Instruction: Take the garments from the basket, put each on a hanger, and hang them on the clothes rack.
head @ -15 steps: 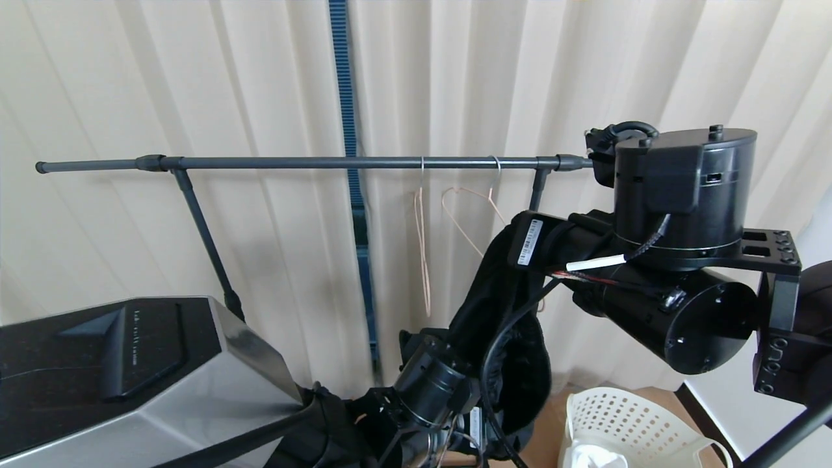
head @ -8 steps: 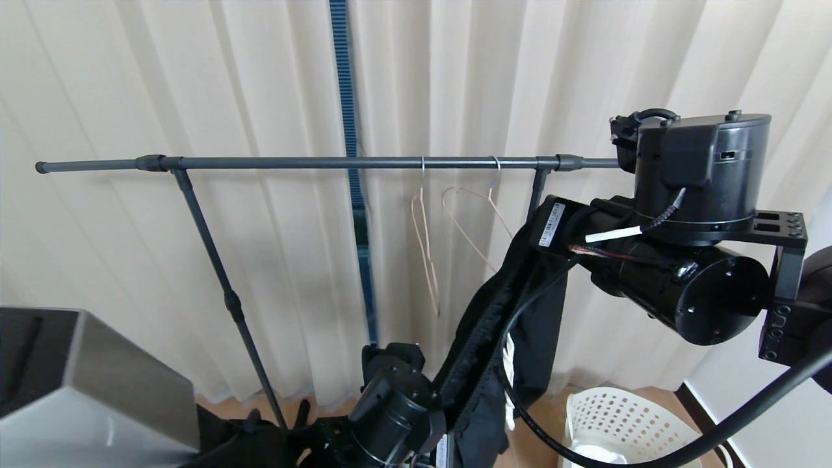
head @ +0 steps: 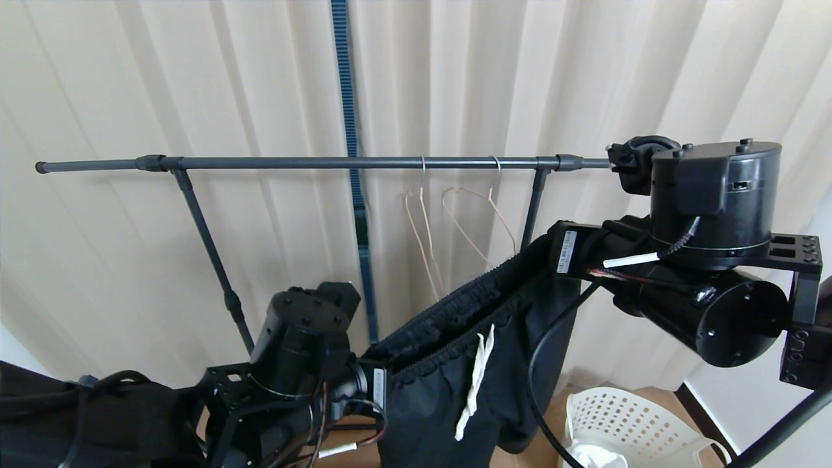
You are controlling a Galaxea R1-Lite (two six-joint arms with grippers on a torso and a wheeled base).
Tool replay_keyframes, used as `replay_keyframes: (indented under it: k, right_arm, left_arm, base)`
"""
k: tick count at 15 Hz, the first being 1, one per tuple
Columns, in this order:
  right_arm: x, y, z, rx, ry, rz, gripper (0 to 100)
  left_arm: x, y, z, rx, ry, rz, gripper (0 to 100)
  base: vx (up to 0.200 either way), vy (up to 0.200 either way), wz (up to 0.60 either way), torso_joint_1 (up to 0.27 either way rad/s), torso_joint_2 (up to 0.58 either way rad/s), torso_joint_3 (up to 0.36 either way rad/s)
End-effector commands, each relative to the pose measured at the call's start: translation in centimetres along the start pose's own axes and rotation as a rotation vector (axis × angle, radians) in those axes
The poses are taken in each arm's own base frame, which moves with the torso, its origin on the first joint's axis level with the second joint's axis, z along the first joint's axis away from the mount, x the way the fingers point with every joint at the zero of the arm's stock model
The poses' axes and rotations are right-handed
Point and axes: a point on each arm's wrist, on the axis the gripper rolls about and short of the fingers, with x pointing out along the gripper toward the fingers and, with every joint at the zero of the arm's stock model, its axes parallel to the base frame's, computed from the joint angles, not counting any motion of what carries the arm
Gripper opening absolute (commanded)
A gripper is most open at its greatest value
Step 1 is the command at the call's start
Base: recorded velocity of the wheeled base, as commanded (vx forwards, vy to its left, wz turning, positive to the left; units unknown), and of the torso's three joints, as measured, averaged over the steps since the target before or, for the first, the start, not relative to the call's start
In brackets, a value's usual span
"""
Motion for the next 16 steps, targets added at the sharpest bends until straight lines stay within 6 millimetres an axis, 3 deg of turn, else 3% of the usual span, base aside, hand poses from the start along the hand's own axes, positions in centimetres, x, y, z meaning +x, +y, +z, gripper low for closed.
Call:
replay_keyframes:
  k: [1, 4, 7, 9, 12, 16]
  right_arm:
    - [-0.3, -0.5, -0.9, -0.048, 0.026, -0.006, 0]
    - [-0.7, -1.1, -3.4, -0.204, 0.092, -0.008, 0]
    - [-1.2, -1.4, -3.8, -0.431, 0.119, 0.076, 0]
    - [-1.3, -1.4, -4.0, -0.444, 0.128, 0.095, 0]
    - [0.9, -2.1, -4.4, -0.434, 0.162, 0.04, 0]
    - [2.3, -4.9, -3.0, -0.388, 0.15, -0.073, 0]
  left_arm:
    - [-0.9, 1.3, 2.5, -0.011, -0.093, 0.027, 0]
    - [-0.7, 2.3, 4.5, 0.001, -0.15, 0.061, 0]
    - [-0.6, 2.3, 5.1, 0.083, -0.163, 0.072, 0]
    - [-0.6, 2.4, 5.0, 0.113, -0.158, 0.075, 0]
    - [-0.6, 2.6, 4.7, 0.149, -0.115, 0.093, 0]
    - [-0.5, 5.3, 4.6, 0.13, -0.094, 0.178, 0]
  base:
    - [0.0, 0.0, 0.0, 0.0, 0.0, 0.0]
    - [0.0, 0.0, 0.0, 0.0, 0.0, 0.0]
    - [0.0, 0.0, 0.0, 0.0, 0.0, 0.0]
    - [0.0, 0.0, 0.0, 0.0, 0.0, 0.0]
    - [0.0, 0.0, 0.0, 0.0, 0.0, 0.0]
    - [0.0, 0.0, 0.0, 0.0, 0.0, 0.0]
